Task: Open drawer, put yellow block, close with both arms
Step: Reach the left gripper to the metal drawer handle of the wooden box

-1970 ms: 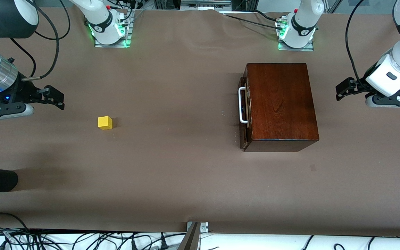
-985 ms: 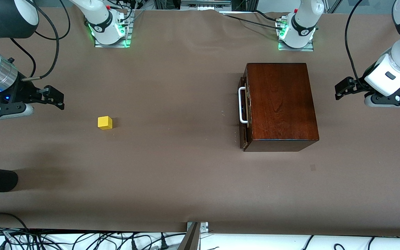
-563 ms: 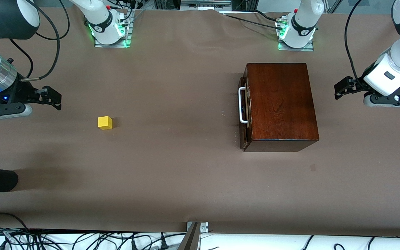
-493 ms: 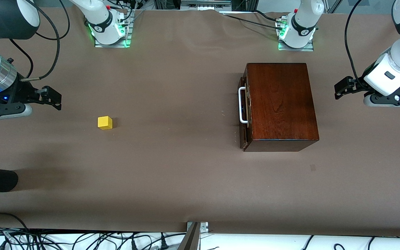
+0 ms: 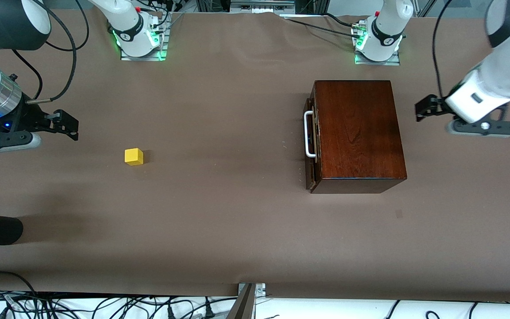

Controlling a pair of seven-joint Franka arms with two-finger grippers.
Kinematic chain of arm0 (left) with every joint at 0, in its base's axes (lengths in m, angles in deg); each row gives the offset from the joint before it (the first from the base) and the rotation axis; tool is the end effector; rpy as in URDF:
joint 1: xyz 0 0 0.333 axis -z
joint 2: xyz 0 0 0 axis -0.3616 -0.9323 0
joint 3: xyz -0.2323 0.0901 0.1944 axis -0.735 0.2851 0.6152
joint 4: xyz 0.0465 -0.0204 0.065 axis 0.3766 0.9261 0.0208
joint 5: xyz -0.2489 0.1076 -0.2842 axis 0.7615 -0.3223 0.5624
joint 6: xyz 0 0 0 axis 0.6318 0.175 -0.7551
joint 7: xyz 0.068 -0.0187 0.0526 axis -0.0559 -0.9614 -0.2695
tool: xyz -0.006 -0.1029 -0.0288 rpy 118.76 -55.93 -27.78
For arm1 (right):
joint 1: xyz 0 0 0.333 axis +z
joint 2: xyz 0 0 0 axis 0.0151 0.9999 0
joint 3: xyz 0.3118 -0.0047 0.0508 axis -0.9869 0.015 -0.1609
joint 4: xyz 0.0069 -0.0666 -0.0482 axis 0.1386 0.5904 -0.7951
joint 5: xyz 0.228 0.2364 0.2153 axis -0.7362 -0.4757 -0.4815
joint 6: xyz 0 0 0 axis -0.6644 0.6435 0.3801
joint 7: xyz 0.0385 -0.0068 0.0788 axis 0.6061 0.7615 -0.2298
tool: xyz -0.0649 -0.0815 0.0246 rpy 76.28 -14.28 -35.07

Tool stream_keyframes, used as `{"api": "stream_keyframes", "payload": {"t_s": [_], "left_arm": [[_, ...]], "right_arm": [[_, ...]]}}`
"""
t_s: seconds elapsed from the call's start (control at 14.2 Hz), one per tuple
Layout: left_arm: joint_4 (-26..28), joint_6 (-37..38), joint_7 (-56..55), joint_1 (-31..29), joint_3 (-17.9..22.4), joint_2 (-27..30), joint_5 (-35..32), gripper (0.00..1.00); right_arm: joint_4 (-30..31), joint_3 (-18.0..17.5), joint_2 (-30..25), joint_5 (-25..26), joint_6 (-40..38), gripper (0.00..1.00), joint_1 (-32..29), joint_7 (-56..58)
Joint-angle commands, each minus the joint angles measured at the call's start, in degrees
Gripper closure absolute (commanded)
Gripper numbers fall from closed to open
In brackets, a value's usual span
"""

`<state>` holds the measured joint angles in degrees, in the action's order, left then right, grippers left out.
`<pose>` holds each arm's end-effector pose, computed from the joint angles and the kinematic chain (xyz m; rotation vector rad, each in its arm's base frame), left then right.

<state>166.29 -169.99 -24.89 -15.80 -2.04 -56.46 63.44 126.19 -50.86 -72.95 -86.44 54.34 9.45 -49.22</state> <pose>0.5572 -0.0789 0.5440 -3.0364 0.1388 0.3030 0.6067 0.0589 0.5697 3.0776 0.2510 0.0908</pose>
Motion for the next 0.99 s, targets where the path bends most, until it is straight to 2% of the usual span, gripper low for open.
{"api": "stream_keyframes", "payload": {"t_s": [0.0, 0.21, 0.35, 0.49, 0.63, 0.91], "left_arm": [[-2.24, 2.17, 0.39, 1.37, -1.19, -2.16, 0.44, 0.00], [-3.55, 1.03, -1.62, 3.56, -5.14, -4.26, 1.41, 0.00], [-8.46, 1.12, -8.62, 6.71, -7.07, -9.17, 1.50, 0.00], [-10.41, 0.85, -17.67, 11.36, -7.17, -11.99, 1.58, 0.00], [-11.73, -2.55, -22.79, 15.76, -7.08, -14.81, 1.32, 0.00], [-10.25, -11.44, -36.58, 23.15, -7.00, -19.91, 0.01, 0.00]], "right_arm": [[-1.30, -0.09, 0.12, 0.16, -1.31, 0.00, 0.11, 0.49], [-1.30, -0.09, 0.12, 0.08, -1.31, 0.00, 0.03, 0.31], [-1.39, -0.09, 0.21, 0.16, -0.70, 0.00, 0.11, 0.31], [-1.30, -0.09, 0.12, 0.08, -0.96, 0.00, 0.11, 0.05], [-1.39, 0.00, 0.47, 0.08, -0.52, 0.00, 0.03, 0.14], [-1.39, -0.09, 0.47, 0.16, -0.17, 0.00, 0.03, 0.05]]}}
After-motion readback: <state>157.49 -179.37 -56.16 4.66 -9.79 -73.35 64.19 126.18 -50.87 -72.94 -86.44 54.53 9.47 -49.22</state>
